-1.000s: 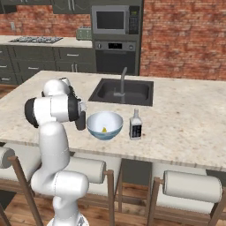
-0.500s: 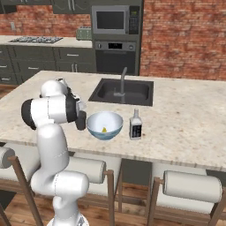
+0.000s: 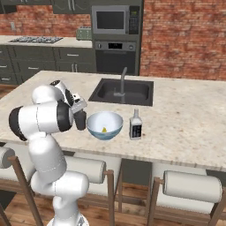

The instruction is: There is a bowl on the dining counter. Grab a lemon wedge from the fridge and place it in the bowl. Then get the liquor bottle and glass cup from the cabinet and place them next to the bowl.

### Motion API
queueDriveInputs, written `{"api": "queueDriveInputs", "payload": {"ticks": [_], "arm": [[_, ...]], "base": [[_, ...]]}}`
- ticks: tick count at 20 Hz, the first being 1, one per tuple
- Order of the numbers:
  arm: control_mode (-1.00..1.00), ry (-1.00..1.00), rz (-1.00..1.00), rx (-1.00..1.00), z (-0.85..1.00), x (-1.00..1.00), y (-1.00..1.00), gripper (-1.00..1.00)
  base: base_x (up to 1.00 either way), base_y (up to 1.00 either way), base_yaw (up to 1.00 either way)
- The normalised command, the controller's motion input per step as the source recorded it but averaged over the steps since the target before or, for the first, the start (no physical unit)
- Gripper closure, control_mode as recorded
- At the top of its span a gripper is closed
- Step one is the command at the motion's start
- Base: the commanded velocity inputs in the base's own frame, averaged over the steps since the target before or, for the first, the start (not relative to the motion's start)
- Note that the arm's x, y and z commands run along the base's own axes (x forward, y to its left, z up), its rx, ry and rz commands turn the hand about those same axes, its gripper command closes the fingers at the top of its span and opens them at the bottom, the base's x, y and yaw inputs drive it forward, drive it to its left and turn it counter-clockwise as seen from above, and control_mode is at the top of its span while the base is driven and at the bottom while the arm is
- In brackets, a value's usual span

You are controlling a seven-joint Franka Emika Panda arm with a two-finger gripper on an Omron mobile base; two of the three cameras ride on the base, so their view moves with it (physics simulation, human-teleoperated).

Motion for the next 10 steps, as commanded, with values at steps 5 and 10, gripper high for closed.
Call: {"api": "queueDriveInputs", "payload": {"ticks": [5, 10], "arm": [[-1.00, -0.21, 0.00, 0.11, 1.00, -0.19, -0.04, -1.00], [-1.00, -0.06, 0.00, 0.17, 1.00, -0.38, 0.00, -1.00]], "base": [[0.00, 0.00, 0.00], [0.00, 0.00, 0.00]]}}
